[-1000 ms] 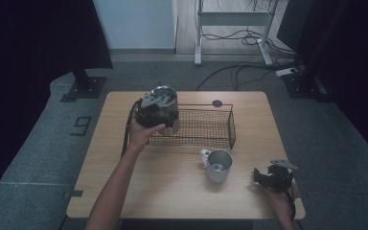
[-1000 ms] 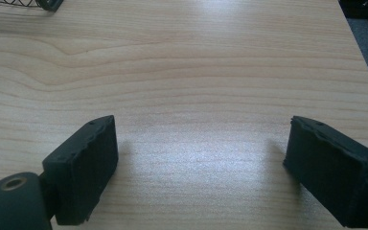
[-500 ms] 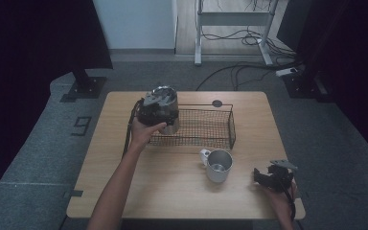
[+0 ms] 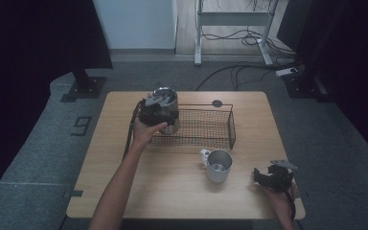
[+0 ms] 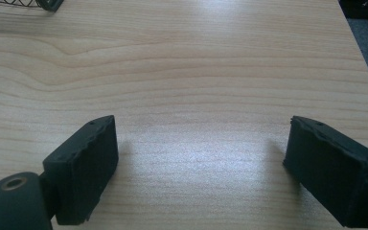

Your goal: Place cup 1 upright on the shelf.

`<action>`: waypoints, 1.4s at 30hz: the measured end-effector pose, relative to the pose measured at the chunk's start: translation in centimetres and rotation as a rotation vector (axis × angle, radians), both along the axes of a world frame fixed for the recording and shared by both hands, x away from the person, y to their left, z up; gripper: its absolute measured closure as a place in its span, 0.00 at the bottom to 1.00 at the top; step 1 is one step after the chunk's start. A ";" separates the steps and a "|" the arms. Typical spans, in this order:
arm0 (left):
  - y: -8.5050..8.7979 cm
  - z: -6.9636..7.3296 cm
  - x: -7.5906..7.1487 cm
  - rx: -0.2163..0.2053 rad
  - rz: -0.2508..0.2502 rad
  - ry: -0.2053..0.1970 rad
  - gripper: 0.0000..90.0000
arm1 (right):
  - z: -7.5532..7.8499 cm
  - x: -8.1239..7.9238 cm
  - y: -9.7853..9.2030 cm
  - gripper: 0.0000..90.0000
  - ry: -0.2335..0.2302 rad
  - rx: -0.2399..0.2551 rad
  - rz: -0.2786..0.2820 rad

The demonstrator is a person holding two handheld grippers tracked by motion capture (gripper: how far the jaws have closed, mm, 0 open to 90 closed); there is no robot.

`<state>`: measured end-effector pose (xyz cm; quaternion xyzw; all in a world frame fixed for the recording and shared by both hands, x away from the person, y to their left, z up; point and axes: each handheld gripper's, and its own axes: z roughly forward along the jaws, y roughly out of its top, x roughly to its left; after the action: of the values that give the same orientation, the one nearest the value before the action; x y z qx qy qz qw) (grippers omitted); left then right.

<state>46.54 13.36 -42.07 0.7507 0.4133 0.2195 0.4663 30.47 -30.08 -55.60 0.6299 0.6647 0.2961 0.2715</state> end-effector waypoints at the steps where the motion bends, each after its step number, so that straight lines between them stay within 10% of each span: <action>1: 0.0 -0.1 0.1 0.003 0.001 0.003 0.04 | 0.0 0.0 0.0 0.12 0.000 0.000 0.000; 42: 0.5 -4.1 1.6 0.050 0.062 0.075 0.04 | 0.0 0.0 0.0 0.12 -0.001 0.000 0.000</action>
<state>48.12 13.83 -46.20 0.7566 0.4478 0.2160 0.4246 30.47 -30.09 -55.60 0.6298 0.6647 0.2962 0.2717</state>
